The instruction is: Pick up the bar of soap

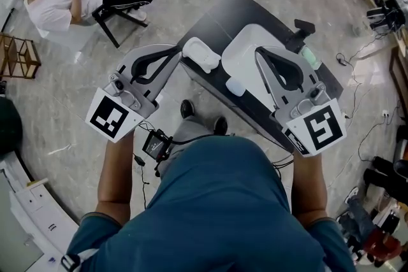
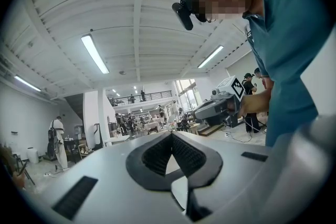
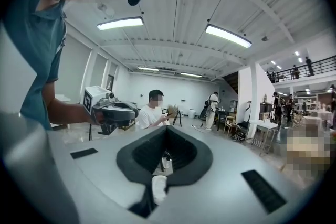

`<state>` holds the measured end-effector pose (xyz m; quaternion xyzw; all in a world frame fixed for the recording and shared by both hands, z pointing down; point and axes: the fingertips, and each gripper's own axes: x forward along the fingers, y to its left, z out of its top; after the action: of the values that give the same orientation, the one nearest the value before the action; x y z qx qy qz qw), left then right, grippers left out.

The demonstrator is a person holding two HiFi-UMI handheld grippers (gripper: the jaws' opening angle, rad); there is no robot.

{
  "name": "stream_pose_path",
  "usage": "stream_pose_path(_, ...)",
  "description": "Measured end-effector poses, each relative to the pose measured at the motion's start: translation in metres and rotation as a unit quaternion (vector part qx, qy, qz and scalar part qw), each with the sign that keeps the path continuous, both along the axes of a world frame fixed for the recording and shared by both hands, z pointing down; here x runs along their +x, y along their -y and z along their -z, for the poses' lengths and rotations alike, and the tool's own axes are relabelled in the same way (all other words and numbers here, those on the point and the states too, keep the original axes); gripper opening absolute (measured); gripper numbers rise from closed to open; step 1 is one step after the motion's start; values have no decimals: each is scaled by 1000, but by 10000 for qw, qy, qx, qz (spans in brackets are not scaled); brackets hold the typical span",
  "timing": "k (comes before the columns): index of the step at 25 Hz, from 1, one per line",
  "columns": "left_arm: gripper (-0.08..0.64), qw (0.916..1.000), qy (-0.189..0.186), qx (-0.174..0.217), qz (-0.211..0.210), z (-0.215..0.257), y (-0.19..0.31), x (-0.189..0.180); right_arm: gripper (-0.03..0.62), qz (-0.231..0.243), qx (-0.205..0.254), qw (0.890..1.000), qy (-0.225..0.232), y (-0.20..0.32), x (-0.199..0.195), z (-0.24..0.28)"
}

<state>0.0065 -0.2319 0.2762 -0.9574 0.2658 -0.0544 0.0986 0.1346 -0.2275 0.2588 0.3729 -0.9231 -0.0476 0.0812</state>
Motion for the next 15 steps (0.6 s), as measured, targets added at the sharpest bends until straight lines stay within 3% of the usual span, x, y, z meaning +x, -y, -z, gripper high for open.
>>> stream_pose_path(15,2,9999,11,67,125,5,-17,-7,14,68,-29,10000,-3,-20,-1,0)
